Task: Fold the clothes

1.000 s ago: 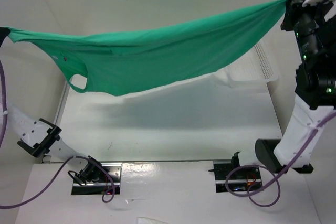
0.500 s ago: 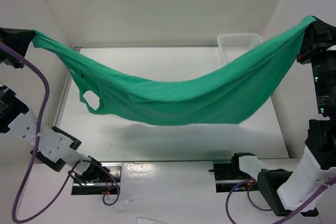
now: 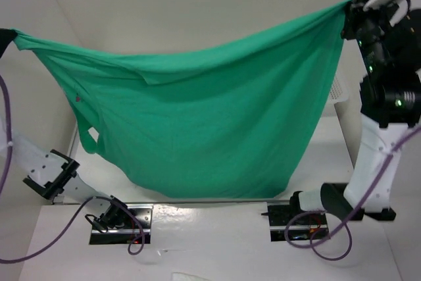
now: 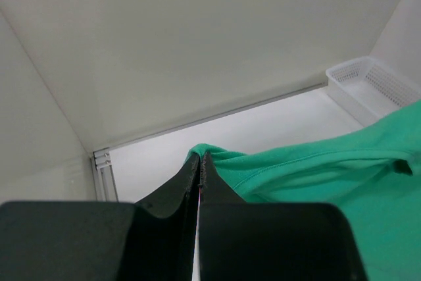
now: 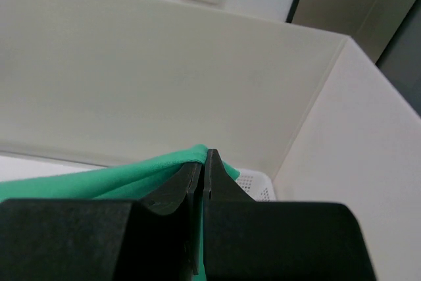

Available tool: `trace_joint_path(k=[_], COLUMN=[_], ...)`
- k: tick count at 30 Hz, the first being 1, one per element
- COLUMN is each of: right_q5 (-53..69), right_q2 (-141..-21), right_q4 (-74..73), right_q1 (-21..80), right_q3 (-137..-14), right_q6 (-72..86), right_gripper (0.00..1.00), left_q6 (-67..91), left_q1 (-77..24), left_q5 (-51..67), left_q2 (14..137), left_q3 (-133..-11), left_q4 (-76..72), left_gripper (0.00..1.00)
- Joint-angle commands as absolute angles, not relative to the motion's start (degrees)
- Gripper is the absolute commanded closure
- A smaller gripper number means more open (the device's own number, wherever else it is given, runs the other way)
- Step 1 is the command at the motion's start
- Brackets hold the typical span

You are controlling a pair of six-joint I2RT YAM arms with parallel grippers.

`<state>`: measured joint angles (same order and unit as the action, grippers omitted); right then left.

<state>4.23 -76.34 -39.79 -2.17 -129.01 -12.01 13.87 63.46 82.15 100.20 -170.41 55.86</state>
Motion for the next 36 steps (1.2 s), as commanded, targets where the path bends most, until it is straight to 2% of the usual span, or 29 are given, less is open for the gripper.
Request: trace_joint_path(k=[1,4,5,7,9,13,18,25,30,36], right_q5=[4.7,6.1,6.1,6.9,4.9,7.5,7.5,6.8,9.4,14.2], right_q2=[-84.4,-95.2,-102.2,-109.0,-110.6,-117.2,-121.9,-122.3,-120.0,-113.9], right_q4=[-37.2,-41.5,-45.1,-48.5,-44.4,-45.4,-42.7,-41.0,-42.3,-44.6], right_q1=[-3.2,-3.2,-3.2,-3.7,-3.2,-3.8,-3.2,-2.6,-0.9,-0.4], right_q3=[-134.7,-146.5,-155.6,-166.6,-163.9,-170.7,-171.8,-176.8,-178.4,-176.8], right_q6=[-11.5,-10.2,-10.2,-9.7,-9.7,-9.1,-7.9,-5.6,-4.6,-4.6], right_gripper=[1.00,1.00,1.00,1.00,1.00,1.00,1.00,1.00,1.00,1.00], left_q6=[17.7,19.1,19.1,17.8,16.6,11.4,8.3,9.8,10.4,10.2], left_q1=[61.8,57.1,54.3,51.2,46.1,36.0,25.9,24.1,24.6,27.5], left_q5=[78.8,75.4,74.5,71.6,68.1,57.8,47.2,45.1,45.1,51.4], left_q2=[103.6,106.2,106.9,109.4,112.4,117.2,121.1,122.5,119.1,114.8], left_q3=[-170.9,-169.5,-168.8,-167.2,-166.5,-166.5,-167.6,-169.2,-170.9,-170.9], left_q4=[49.6,47.4,47.4,47.4,47.4,50.7,50.7,49.4,48.9,50.7], left_gripper=[1.00,1.00,1.00,1.00,1.00,1.00,1.00,1.00,1.00,1.00])
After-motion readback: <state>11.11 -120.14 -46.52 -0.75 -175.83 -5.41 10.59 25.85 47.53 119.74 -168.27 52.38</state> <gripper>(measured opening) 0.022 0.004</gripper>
